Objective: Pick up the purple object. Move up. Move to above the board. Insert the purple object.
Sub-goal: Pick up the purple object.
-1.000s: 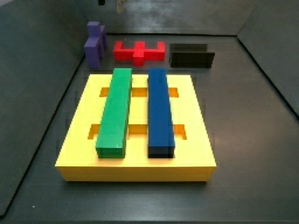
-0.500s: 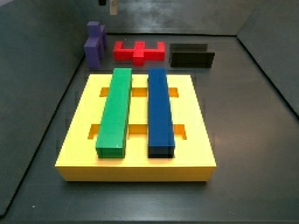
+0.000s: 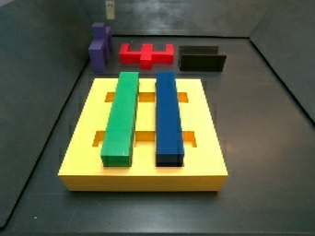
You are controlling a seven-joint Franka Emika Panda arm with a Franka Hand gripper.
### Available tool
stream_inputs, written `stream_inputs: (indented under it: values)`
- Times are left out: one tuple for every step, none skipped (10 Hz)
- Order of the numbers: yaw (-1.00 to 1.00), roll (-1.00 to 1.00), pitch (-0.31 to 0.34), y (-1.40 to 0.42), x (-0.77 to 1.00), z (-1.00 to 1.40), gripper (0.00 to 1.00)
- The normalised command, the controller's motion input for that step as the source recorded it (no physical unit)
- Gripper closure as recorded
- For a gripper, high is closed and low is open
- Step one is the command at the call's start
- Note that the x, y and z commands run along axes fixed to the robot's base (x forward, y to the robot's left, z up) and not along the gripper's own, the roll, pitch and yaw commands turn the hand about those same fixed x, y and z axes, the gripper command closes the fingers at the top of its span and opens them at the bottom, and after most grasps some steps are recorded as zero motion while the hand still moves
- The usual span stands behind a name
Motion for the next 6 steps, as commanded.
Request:
stream_inputs:
  values:
    - [-0.25,0.03,0.000,-0.05,-0.31,-0.12,0.00]
    - [-0.04,0.08,0.000,-0.06,-0.06,-0.24,0.00]
    - [-0.05,0.06,0.000,-0.03,-0.07,-0.35,0.00]
    - [-0.03,0.07,0.000,0.00,-0.13,-0.35,0.00]
    - [-0.08,0.09,0.006,0.00,-0.09,-0.31,0.00]
    - [-0.25,0.10,0.043,0.00,-0.06,-0.22,0.00]
